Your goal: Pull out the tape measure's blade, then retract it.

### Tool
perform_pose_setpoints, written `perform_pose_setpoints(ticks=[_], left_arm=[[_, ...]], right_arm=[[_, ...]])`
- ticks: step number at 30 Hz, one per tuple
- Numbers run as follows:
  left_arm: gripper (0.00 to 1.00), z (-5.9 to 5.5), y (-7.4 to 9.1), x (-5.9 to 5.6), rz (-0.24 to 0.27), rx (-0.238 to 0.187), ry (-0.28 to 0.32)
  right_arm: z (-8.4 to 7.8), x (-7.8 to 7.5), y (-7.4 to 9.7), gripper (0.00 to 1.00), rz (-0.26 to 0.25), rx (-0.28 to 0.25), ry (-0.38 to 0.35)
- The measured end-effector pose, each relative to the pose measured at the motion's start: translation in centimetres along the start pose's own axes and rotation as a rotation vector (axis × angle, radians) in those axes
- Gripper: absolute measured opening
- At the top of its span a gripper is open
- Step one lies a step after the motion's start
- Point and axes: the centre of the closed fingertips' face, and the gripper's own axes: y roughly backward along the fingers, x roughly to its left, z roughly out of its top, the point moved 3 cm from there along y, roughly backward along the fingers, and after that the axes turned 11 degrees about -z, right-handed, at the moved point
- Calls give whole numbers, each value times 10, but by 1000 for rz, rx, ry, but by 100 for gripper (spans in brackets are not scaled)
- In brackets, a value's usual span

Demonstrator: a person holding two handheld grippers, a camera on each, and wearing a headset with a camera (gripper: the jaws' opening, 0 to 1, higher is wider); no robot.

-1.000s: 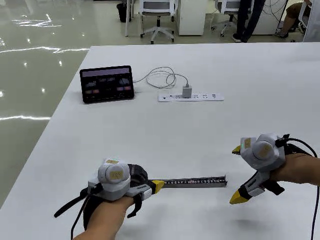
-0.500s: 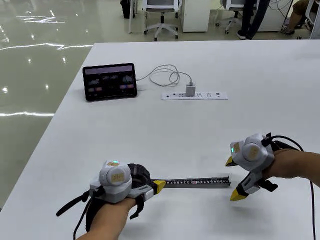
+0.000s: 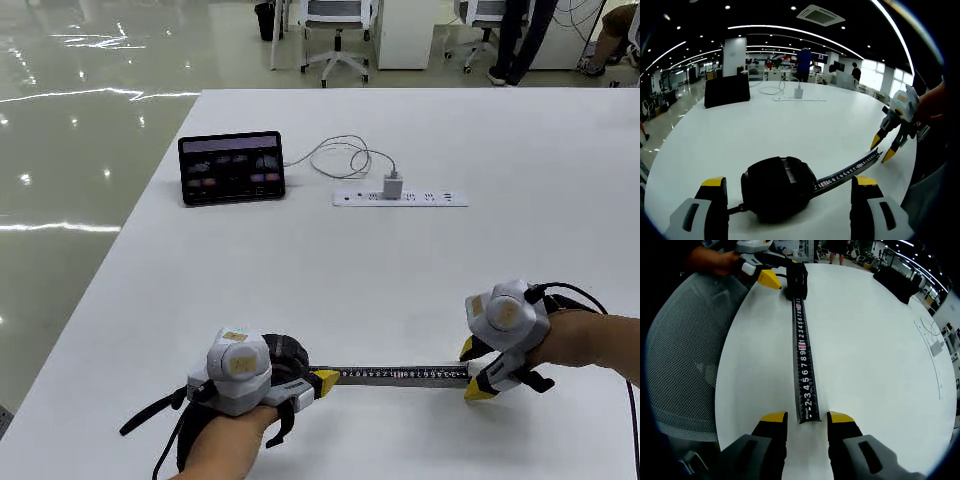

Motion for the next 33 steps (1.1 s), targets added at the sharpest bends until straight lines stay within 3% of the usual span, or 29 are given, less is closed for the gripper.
perform_pose_setpoints(ticks=[11, 18, 25, 28, 30, 33], left_arm=[[94, -1, -3, 2, 2, 0, 34], [89, -4, -7, 6, 17, 8, 63], [73, 5, -9, 6, 30, -11, 82], [70, 4, -11, 10, 51, 2, 96], [67, -2, -11, 13, 74, 40, 112], [63, -3, -13, 17, 82, 46, 114]], right_arm=[[4, 0, -1, 13, -6, -5, 8], [4, 1, -1, 12, -16, 2, 17], [7, 4, -2, 11, -34, 46, 14], [6, 2, -2, 11, -40, 56, 14], [5, 2, -2, 11, -47, 55, -7], [5, 2, -2, 11, -55, 64, -28]])
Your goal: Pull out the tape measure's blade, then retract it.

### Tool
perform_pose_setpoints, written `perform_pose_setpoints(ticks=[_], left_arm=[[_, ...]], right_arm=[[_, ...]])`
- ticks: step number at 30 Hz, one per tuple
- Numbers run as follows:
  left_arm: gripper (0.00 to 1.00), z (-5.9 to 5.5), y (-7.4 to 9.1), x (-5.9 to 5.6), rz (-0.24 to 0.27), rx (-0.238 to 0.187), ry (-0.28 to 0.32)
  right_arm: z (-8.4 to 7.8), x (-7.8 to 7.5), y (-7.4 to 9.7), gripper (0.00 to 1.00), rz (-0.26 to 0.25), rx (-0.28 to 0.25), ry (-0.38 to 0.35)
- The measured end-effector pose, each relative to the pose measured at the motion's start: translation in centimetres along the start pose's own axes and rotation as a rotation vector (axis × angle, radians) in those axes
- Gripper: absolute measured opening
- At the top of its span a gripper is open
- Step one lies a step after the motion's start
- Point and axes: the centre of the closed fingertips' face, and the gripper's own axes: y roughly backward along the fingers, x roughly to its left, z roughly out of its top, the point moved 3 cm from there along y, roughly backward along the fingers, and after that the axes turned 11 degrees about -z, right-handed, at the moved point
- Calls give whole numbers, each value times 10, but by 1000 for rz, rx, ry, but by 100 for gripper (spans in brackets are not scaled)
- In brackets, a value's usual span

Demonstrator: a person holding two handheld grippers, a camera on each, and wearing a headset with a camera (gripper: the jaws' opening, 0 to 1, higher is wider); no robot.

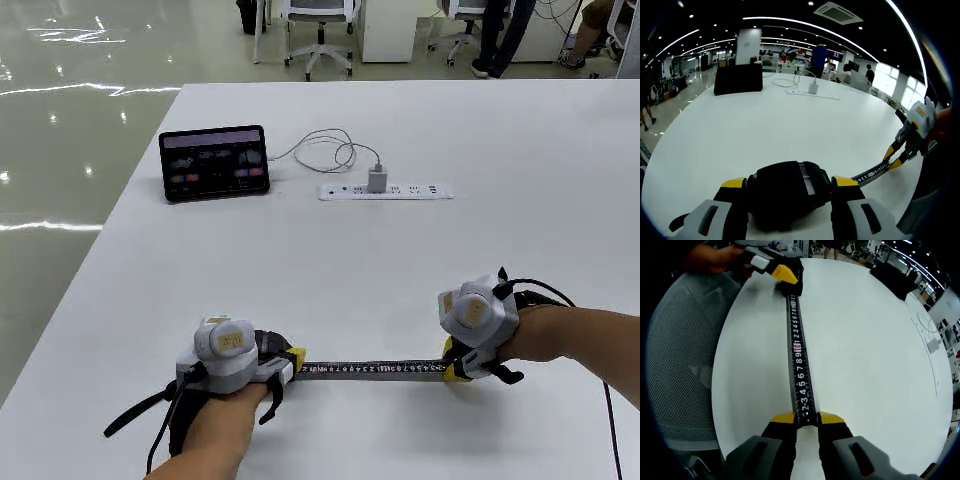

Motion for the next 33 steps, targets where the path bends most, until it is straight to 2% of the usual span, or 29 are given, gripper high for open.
perform_pose_setpoints(ticks=[5, 11, 14, 23, 25, 33], left_arm=[[63, -1, 2, -2, -9, 9, 0], [61, -1, 1, -2, 10, 29, -40], [61, -1, 1, -2, 11, 29, -42], [61, -1, 1, -2, 6, 30, -38], [61, -1, 1, -2, 5, 31, -36], [61, -2, 2, -2, 1, 32, -34]], right_arm=[[0, 0, 0, 11, -5, 8, 3], [0, 0, 0, 11, 1, -8, 5], [-1, -1, 0, 11, 4, -8, -23], [0, 0, 0, 11, 3, -7, -29], [1, 0, 0, 11, 7, -15, -9], [5, 3, -1, 11, 8, -33, -17]])
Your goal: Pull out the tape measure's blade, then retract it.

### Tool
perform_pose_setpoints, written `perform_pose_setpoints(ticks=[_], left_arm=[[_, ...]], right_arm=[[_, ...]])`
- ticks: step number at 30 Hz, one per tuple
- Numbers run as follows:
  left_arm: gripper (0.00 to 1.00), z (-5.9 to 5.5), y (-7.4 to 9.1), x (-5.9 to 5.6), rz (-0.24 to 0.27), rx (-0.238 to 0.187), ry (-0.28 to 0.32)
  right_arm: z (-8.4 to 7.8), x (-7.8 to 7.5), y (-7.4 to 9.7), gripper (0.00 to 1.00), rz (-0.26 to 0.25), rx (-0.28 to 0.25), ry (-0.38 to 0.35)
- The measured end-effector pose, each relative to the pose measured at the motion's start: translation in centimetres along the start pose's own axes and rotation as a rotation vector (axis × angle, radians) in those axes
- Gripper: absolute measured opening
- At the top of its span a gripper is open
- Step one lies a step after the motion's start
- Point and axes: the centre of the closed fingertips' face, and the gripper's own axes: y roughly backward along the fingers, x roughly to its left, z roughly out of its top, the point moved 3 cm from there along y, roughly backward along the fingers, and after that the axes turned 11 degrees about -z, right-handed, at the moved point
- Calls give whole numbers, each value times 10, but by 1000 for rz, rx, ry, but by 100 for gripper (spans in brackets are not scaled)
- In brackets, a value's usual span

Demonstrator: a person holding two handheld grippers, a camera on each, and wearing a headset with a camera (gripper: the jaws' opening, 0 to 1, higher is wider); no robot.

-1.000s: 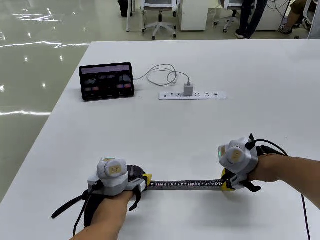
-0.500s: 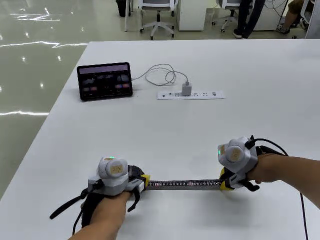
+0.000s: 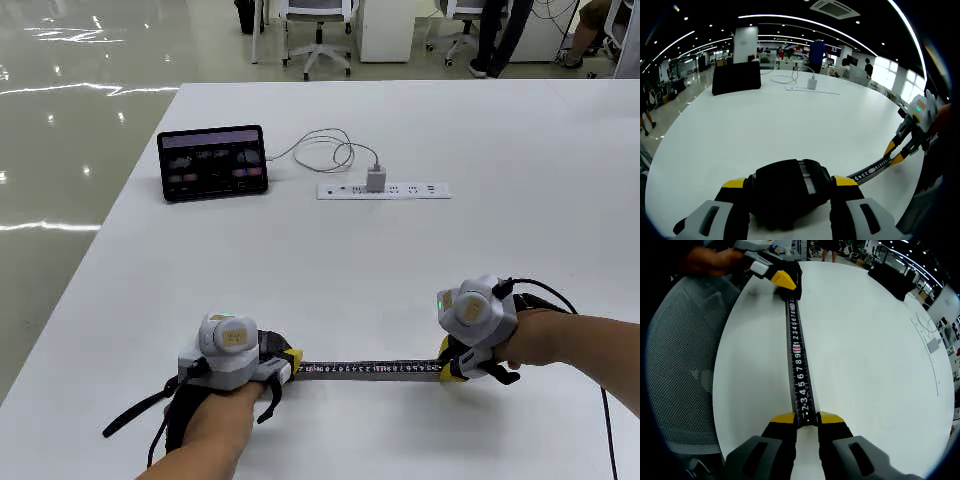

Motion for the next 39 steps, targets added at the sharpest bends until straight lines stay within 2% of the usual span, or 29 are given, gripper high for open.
perform_pose_setpoints(ticks=[21, 25, 39], left_arm=[[61, -1, -1, 1, 0, 6, 8], [61, -1, -1, 1, -2, 5, 8], [61, 0, -1, 1, -2, 9, 11]], right_arm=[[14, 2, -6, 12, 4, -16, 3], [17, 4, -7, 11, 9, -29, 38], [29, 6, -12, 12, 3, -46, -7]])
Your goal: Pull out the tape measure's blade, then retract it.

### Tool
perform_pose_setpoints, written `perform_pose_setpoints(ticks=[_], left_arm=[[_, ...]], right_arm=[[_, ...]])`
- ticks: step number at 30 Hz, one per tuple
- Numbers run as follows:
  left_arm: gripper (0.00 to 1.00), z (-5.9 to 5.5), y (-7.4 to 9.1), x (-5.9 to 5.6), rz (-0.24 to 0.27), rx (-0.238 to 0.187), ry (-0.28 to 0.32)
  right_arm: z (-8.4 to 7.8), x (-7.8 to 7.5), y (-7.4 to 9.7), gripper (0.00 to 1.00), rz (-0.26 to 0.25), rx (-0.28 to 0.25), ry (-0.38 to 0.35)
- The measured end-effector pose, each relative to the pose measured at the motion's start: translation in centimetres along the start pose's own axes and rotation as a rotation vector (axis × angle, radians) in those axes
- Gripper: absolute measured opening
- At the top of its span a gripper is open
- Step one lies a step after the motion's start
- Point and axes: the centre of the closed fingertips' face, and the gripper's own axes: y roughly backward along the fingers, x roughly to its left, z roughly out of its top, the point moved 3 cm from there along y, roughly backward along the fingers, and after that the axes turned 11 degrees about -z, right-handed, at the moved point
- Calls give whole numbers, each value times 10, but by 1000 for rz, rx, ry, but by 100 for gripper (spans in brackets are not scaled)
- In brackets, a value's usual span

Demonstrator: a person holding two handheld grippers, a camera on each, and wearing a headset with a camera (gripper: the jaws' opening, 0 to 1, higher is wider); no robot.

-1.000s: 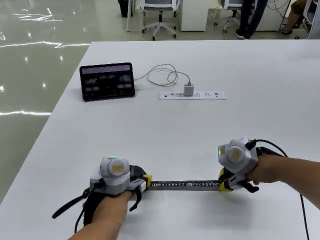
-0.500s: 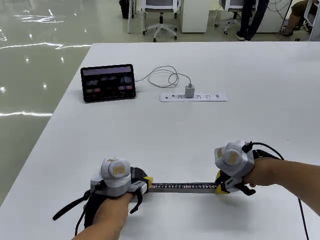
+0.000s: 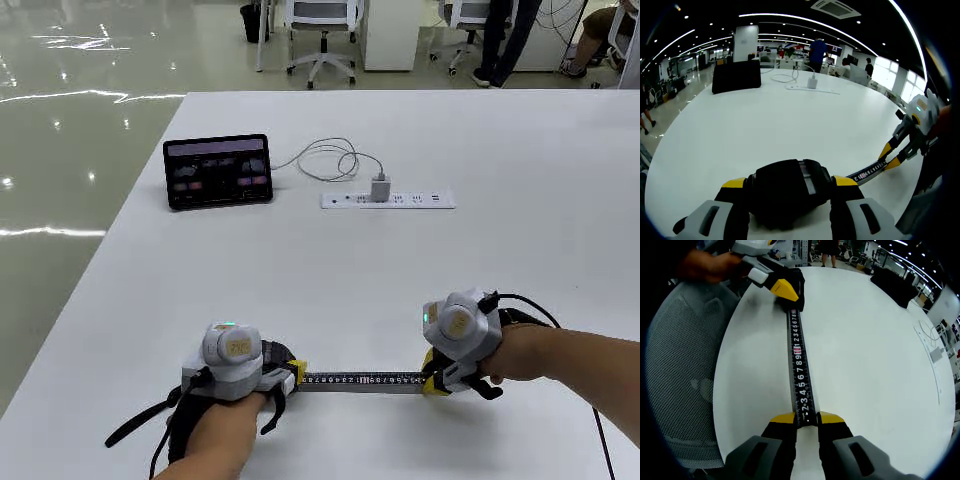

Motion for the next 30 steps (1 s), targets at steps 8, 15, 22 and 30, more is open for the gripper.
perform_pose_setpoints(ticks=[8, 15, 22, 30], left_arm=[[61, 0, 0, 0, 0, 0, 1], [61, 1, -1, 0, 0, 0, 1], [61, 0, -1, 0, -1, 1, 2], [61, 0, 0, -1, -2, 0, 4]], right_arm=[[6, 0, -4, 12, 2, -9, -10], [13, 1, -6, 12, 0, -26, -15], [18, 3, -8, 12, 1, -35, -19], [23, 3, -10, 12, 3, -42, -22]])
